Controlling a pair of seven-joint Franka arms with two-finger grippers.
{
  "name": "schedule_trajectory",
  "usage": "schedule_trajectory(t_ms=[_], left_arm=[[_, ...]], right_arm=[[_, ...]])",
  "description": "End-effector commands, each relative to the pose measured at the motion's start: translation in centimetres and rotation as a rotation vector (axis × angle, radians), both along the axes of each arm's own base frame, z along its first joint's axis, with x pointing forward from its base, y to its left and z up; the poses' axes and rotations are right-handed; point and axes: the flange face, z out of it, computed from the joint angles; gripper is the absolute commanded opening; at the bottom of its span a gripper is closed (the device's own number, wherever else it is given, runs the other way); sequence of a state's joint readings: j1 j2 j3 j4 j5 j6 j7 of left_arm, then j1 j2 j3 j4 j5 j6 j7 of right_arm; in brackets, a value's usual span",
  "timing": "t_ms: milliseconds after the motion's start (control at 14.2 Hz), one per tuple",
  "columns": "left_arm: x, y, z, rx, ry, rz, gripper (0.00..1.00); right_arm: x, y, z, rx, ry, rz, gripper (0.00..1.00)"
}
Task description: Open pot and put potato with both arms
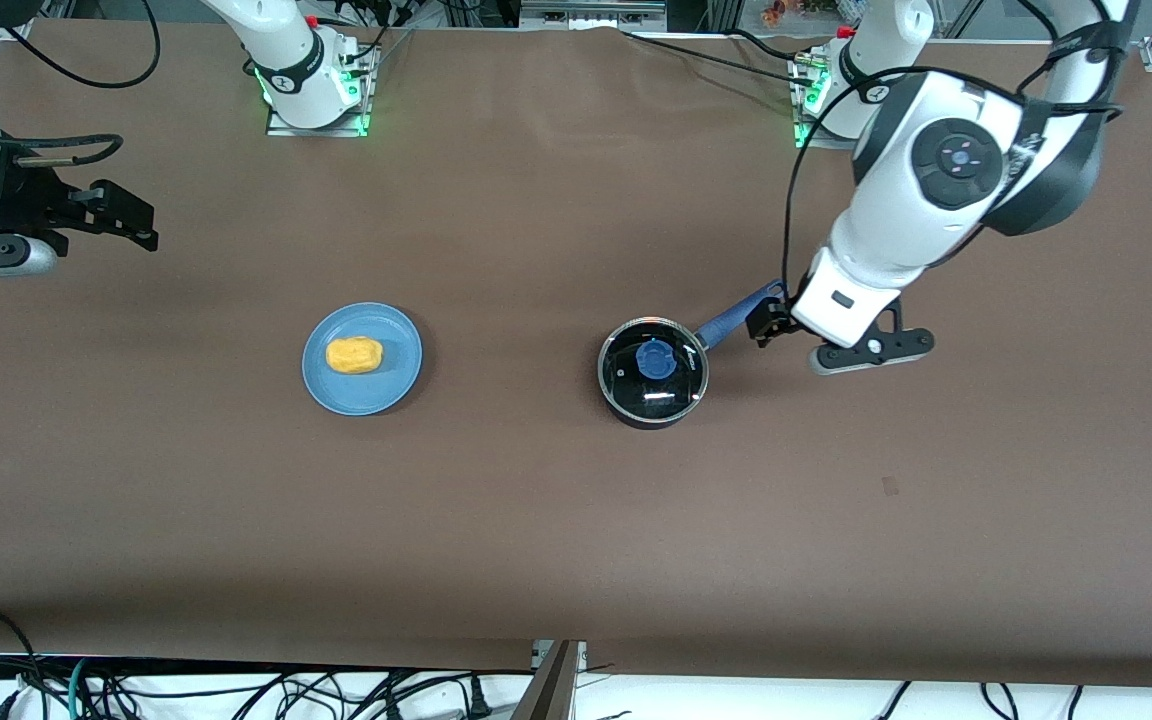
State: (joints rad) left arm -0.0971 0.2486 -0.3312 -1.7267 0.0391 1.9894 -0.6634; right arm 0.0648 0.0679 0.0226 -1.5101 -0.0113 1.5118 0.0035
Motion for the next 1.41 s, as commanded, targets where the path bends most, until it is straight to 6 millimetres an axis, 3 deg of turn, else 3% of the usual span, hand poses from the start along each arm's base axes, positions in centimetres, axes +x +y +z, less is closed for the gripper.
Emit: schedule_trajectory(t_ms=[0, 844, 1125, 1336], left_arm=[[-0.3, -2.2, -1.8, 0.016, -0.010, 0.043, 1.00], [-1.6, -9.6, -8.9, 0.017, -0.043, 0.186, 1.00], [-1.5, -10.2, -9.9, 0.015, -0.055, 0.220, 1.00], [-1.8, -12.0, -11.5, -0.018, -0.062, 0.257, 1.00]], right_arm=[[-0.1, -0.4, 0.2, 0.007, -0.004, 0.006, 1.00], [-0.1, -0.4, 0.3, 0.007, -0.006, 0.006, 1.00], [1.0, 0.3, -1.5, 0.014, 0.004, 0.011, 1.00], [3.1, 0.9, -6.6, 0.011, 0.087, 0.022, 1.00]])
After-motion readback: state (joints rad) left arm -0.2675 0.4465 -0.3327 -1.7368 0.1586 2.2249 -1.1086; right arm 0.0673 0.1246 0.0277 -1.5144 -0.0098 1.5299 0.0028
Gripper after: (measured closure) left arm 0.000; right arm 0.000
